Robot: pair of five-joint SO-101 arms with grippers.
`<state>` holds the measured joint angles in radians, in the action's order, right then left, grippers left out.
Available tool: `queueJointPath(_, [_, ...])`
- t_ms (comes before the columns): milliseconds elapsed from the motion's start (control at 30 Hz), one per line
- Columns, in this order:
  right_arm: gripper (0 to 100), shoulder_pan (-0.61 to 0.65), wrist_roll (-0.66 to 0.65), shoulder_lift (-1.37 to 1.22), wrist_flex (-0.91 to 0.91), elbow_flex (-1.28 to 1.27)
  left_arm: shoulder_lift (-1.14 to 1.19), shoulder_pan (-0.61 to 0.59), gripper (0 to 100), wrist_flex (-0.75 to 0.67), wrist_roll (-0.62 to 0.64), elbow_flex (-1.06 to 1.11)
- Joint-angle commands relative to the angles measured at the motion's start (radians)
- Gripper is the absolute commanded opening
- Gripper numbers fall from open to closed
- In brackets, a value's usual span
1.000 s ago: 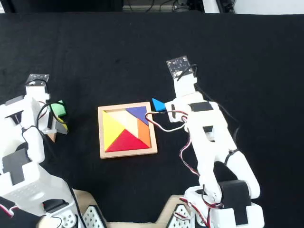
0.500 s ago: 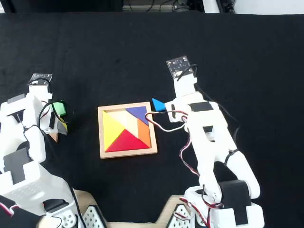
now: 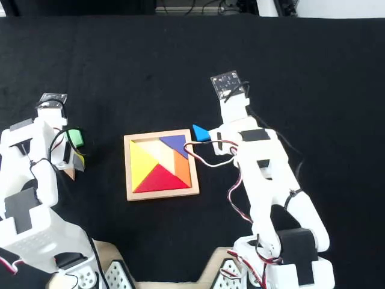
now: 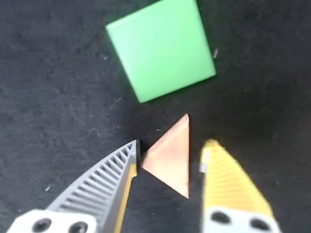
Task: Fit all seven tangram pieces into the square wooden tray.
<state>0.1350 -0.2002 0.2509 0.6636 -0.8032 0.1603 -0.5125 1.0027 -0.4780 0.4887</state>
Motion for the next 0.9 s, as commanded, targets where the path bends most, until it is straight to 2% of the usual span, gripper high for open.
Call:
queueJointPath(0, [1.1,0.017,-0.011,0.045,-0.02,0.004,0.002,0.022,9,0.003,0.008,-0.024])
queueJointPath(100, [1.1,0.015,-0.011,0.045,-0.02,0.005,0.002,0.033,4,0.003,0.008,-0.024])
queueJointPath(433, [1.1,0.011,-0.011,0.047,-0.02,0.01,-0.009,0.056,5,0.017,0.008,-0.041])
queueJointPath(767, [1.1,-0.06,-0.011,0.054,-0.02,0.031,-0.011,0.081,3,0.262,0.015,-0.217])
queueJointPath(867, [1.1,-0.074,-0.009,0.054,-0.034,0.033,-0.041,0.079,3,0.341,0.11,-0.272])
